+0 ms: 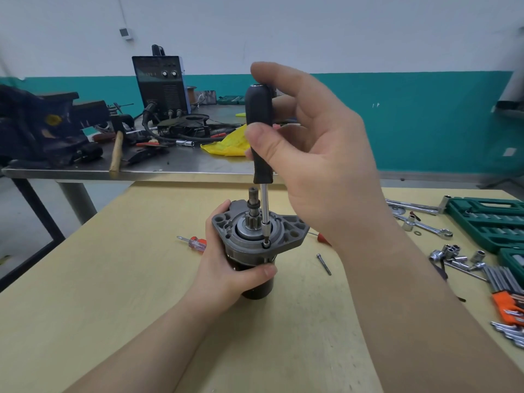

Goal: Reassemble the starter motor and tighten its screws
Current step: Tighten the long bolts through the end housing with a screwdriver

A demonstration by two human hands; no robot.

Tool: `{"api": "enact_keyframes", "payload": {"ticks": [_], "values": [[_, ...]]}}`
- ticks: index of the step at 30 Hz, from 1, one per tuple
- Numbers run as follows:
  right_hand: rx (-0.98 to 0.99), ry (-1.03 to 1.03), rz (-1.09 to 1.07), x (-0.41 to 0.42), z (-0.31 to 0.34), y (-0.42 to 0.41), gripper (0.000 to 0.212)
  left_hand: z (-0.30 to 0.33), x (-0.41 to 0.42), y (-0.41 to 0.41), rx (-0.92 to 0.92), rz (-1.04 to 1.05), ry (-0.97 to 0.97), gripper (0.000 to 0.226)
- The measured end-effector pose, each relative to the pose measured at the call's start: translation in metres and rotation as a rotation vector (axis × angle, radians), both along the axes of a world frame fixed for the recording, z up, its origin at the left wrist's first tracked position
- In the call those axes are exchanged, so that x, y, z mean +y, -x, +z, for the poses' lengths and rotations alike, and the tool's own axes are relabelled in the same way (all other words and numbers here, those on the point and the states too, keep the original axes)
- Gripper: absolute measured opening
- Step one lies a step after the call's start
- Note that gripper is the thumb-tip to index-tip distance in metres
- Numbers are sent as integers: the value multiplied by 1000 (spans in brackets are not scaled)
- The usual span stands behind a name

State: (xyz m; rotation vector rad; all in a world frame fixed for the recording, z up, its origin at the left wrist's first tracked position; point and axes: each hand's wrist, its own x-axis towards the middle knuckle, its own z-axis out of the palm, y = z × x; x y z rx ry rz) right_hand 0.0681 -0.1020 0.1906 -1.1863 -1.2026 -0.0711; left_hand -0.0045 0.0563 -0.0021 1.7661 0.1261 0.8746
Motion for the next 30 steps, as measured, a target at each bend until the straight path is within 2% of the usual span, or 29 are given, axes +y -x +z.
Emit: {"api": "enact_keyframes", "payload": {"ticks": [2,6,9,13,20,24,30], "values": [[-3,-12,-23,1,0,0,39,0,0,0,1,2,2,120],[29,-24,9,1,-1,0,26,1,-2,1,6,3,-2,118],[51,-12,38,1,-1,-1,31,1,-2,1,0,-1,-2,116],[7,-24,-58,1,-1,-1,37,1,-2,1,-3,-13,-1,116],[99,-22,40,1,-2,-2,33,3,-2,1,-1,-8,-14,114],[19,-34,-60,2,-1,0,36,3,-2,2,1,-7,-9,115],[96,-20,28,1,-1,-1,36,2,-1,1,6,-8,-7,117]]}}
